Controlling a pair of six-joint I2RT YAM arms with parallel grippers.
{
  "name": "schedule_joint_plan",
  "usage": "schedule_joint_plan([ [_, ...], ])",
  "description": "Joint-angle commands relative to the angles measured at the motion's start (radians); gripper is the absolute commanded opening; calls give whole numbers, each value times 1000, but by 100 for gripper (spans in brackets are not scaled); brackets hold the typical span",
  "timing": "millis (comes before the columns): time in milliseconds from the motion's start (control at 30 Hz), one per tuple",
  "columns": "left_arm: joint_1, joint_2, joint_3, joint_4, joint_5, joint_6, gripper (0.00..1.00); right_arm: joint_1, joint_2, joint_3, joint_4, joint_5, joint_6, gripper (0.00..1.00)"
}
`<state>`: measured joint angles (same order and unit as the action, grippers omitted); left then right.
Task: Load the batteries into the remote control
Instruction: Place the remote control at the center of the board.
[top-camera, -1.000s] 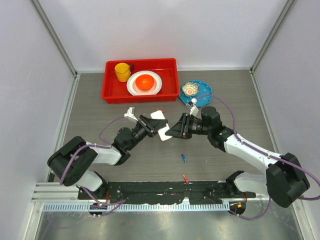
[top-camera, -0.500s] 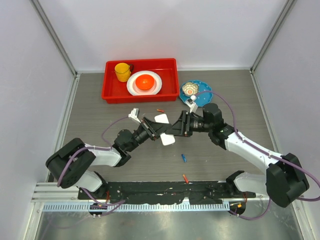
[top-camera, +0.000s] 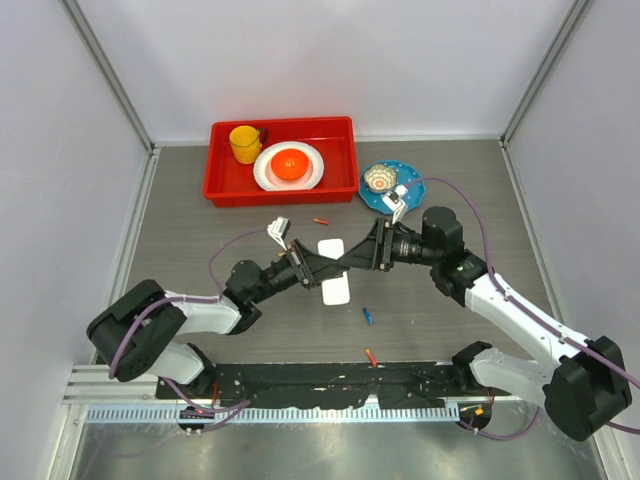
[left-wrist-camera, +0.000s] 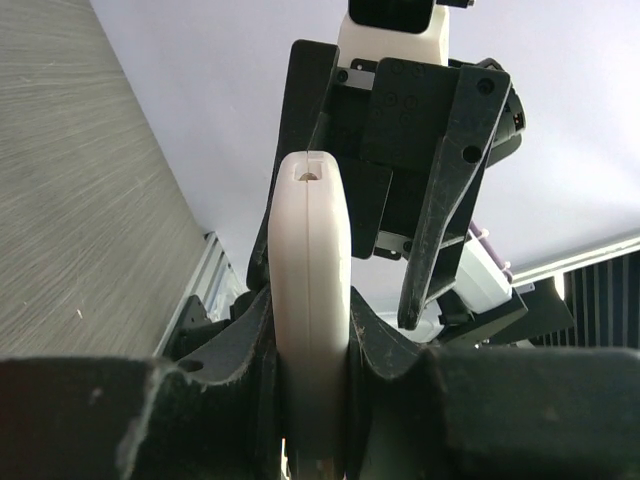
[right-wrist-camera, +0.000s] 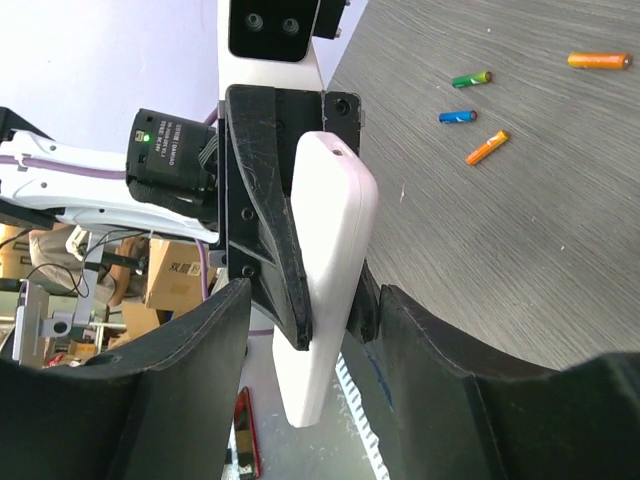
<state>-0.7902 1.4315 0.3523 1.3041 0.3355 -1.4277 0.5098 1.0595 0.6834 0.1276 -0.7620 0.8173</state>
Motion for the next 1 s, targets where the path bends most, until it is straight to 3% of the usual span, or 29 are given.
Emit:
schedule_joint_plan([
  [0, 16, -51, 28, 107, 65, 47, 0, -4, -27, 2, 66, -34, 3, 59],
  [367, 61, -59, 88, 4, -4, 85, 0, -2, -79, -82, 121, -115, 26, 58],
  [733, 75, 26, 143, 64, 20, 30, 0, -2, -55, -120, 285, -83, 105, 54],
  [967, 74, 58, 132, 138, 31, -16, 0, -2, 16, -110, 409, -65, 154, 42],
])
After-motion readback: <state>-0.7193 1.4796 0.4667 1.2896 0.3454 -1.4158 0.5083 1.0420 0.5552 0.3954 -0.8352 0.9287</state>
